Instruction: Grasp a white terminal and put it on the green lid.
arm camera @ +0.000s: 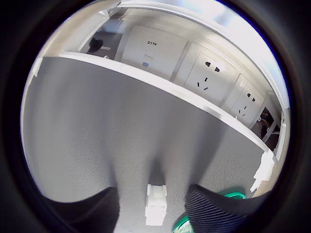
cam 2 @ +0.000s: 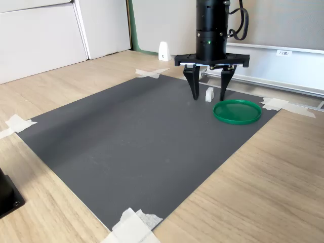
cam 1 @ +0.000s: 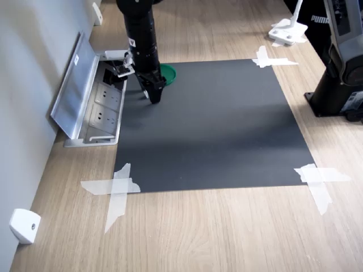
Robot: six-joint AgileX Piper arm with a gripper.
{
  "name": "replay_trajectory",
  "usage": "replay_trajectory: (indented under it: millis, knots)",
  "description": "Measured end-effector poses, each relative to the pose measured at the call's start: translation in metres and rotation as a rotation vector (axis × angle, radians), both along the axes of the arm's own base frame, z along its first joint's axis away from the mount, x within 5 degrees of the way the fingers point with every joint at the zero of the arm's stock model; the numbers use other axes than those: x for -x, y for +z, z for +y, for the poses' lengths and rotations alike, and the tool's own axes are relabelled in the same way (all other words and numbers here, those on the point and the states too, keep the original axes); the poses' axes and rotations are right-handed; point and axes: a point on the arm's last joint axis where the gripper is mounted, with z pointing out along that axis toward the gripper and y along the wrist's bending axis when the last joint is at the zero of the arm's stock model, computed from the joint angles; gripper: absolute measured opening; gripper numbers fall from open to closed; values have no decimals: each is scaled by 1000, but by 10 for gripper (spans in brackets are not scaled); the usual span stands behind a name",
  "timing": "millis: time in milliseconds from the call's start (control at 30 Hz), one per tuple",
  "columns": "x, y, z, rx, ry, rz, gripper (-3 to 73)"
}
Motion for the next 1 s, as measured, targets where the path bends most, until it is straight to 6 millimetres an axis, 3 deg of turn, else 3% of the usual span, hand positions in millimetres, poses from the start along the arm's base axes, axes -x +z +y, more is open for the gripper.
replay_trajectory:
  millis: [233, 267, 367, 467, 633, 767, 1000]
  knots:
    - [0, 0, 0, 0, -1, 1, 110]
    - [1, 0, 0, -1, -1, 4, 88]
    - [3, 4, 0, 0, 8, 18, 85]
    - [6, 20, 1, 5, 30, 10, 87]
    - [9, 82, -5, 27, 84, -70, 87]
    - [11, 119, -26, 55, 97, -157, 87]
    - [30, 116, -80, 86, 47, -114, 87]
